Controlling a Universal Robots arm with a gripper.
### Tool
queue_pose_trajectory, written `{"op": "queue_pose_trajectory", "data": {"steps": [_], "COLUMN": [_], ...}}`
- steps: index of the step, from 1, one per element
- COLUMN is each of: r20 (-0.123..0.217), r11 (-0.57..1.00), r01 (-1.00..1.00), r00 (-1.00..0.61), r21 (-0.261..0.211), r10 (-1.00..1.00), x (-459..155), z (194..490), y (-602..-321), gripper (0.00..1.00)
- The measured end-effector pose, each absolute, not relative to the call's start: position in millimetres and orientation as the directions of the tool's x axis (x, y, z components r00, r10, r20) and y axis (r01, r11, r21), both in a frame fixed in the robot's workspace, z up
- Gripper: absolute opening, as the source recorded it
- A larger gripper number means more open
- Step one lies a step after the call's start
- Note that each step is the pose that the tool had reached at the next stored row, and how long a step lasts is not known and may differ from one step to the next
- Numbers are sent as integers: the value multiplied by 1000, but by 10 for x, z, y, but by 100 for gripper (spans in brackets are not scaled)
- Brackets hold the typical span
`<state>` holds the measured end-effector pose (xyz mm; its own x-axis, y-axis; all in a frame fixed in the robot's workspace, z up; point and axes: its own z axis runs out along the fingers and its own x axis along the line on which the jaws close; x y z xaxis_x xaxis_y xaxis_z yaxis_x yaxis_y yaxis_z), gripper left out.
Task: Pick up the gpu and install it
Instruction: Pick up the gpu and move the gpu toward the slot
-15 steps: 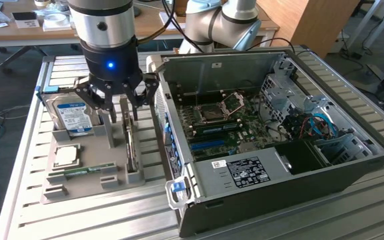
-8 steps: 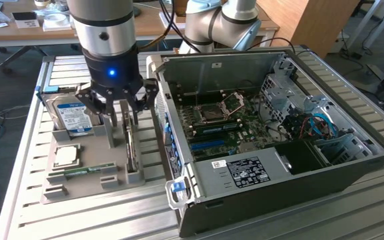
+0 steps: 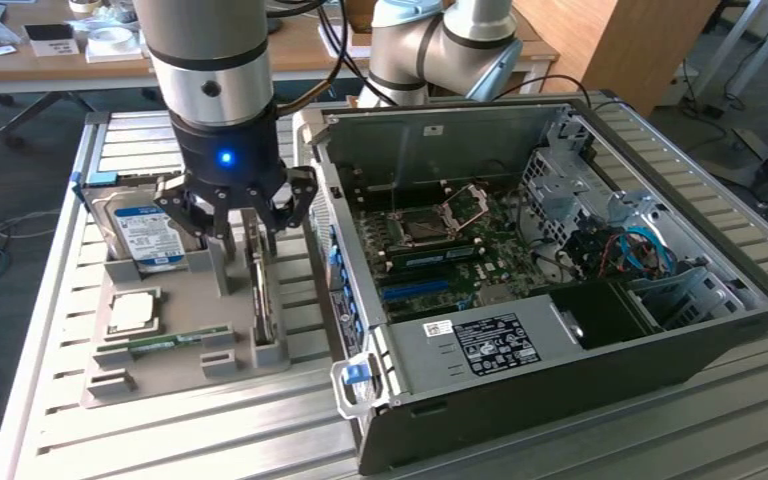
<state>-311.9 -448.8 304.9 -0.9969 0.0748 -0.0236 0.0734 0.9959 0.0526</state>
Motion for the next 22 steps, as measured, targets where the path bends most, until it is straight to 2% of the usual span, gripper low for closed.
{"op": "queue_pose_trajectory", "data": {"steps": [8, 22], "r20": [-24, -23], "r11": [996, 996], "r01": [73, 73], "r00": [-997, -997], "r21": [53, 52], "r10": [75, 75], "x": [-3119, -3119], "z": [3003, 2680], "y": [-4488, -4489], "gripper": [47, 47]}}
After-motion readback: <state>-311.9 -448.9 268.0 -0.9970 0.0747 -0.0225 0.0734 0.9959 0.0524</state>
